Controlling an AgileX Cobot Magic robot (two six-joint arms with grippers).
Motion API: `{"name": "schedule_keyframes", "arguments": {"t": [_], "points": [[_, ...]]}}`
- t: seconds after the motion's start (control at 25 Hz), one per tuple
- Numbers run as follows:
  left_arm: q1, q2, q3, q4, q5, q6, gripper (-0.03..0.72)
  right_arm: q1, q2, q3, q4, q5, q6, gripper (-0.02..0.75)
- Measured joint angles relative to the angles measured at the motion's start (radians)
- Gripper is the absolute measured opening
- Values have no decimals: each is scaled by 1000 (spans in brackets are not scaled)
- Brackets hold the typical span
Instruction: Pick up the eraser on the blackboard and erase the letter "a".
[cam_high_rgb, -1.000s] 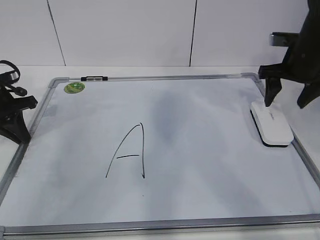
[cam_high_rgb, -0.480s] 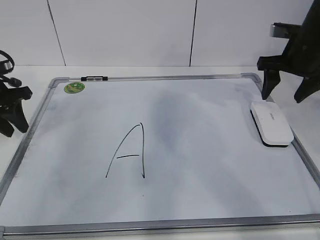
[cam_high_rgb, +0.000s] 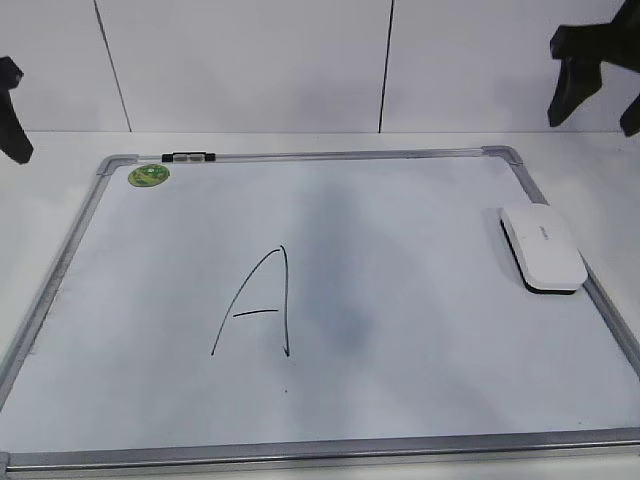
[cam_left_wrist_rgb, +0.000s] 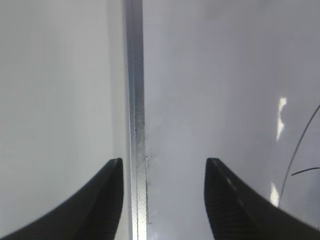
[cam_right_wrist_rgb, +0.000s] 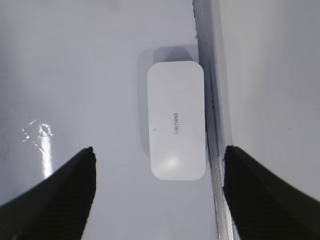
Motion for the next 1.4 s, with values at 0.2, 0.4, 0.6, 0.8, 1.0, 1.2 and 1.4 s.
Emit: {"name": "schedule_keyframes", "arguments": {"t": [0.2,0.4,0.6,0.8,1.0,1.2,1.4], "points": [[0,-97,-7,-27,27,0,456,0,-144,0,10,11,-2,612],[0,-210,-7,-83,30,0,477,0,-303,0,46,20,-4,610],[0,-352,-7,-138,35,0,456,0,-478,0,48,27,-4,593],[0,-498,-7,-153,51,0,445,0,-629,-2,68,36,-6,589],[0,-650,-7,-156,57,0,433,27,-732,39,102,39,-6,589],[0,-813,-9,-156,69,0,430,29,-848,146,114,42,-6,587],[0,-968,-9,-128,73,0,421,29,-972,292,141,43,-6,582]]}}
